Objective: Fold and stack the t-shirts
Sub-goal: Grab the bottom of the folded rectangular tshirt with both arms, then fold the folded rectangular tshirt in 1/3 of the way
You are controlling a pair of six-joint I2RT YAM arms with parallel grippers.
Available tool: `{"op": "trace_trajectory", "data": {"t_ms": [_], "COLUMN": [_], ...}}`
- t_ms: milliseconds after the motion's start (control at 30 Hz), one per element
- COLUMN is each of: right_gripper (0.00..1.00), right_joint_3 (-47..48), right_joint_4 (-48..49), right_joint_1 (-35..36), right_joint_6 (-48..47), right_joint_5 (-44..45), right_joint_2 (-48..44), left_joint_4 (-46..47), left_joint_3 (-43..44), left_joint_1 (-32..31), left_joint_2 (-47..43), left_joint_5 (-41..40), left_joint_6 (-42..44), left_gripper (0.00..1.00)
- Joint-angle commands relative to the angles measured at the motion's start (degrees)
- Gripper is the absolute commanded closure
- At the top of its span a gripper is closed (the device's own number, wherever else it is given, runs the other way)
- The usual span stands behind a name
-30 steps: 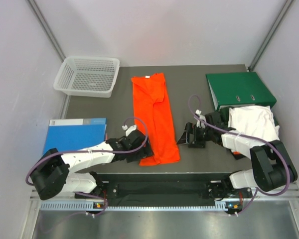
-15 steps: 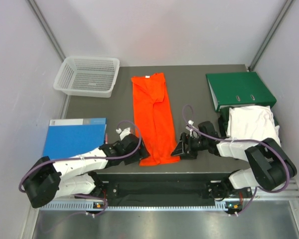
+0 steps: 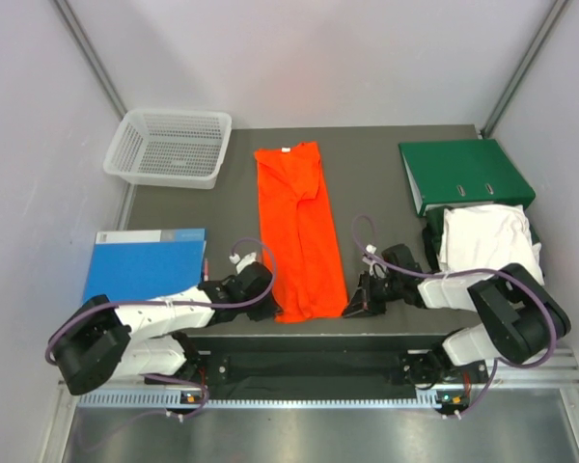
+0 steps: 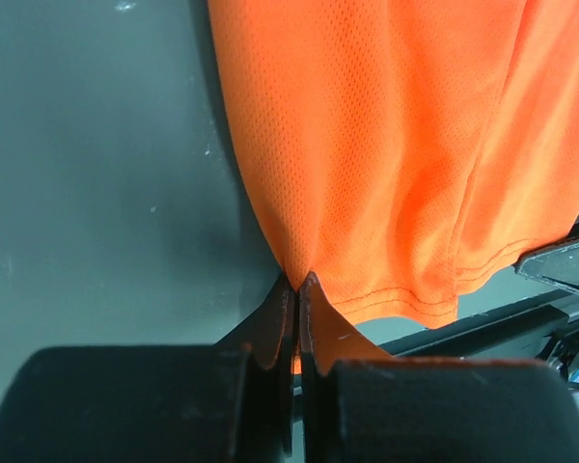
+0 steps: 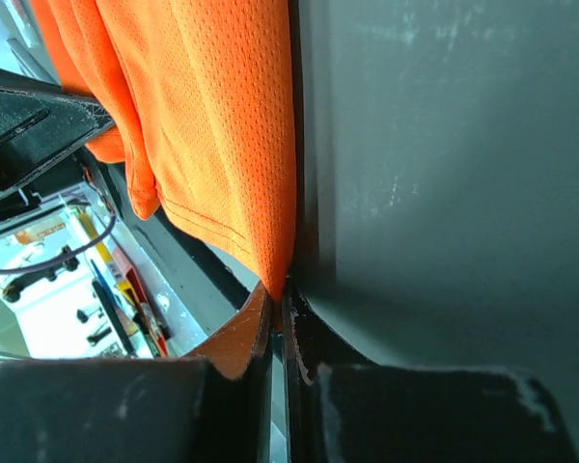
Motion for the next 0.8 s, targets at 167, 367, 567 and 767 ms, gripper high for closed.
{"op": "trace_trajectory", "data": {"t_ms": [167,367,567,767], "right_gripper": [1.00,1.00,1.00,1.00], "right_joint_3": [3.2,7.6,13.7,20.1], "right_joint_4": [-2.4,-4.6,-5.3,-5.4], "right_joint_1": [1.3,1.4,1.3,1.3], "right_joint_6": [-3.1,-8.3,-14.1,-17.5], "right_joint_5": [5.0,10.7,14.7,16.8], "right_joint_2": [-7.5,-12.5,-11.0,-6.8], "left_joint_4": [-15.1,-17.2,-16.9,-17.1], "left_joint_3": [2.6,9.4,16.7,22.9], "left_joint_1": [-0.2,-0.2,-0.1,2.2], "left_joint_2": [-4.6,-1.6,5.3,8.4], "left_joint_5": [-6.0,-10.3,-12.8,-14.6], "left_joint_6": [2.1,5.7,8.7,12.1], "left_gripper": [1.00,1.00,1.00,1.00]}}
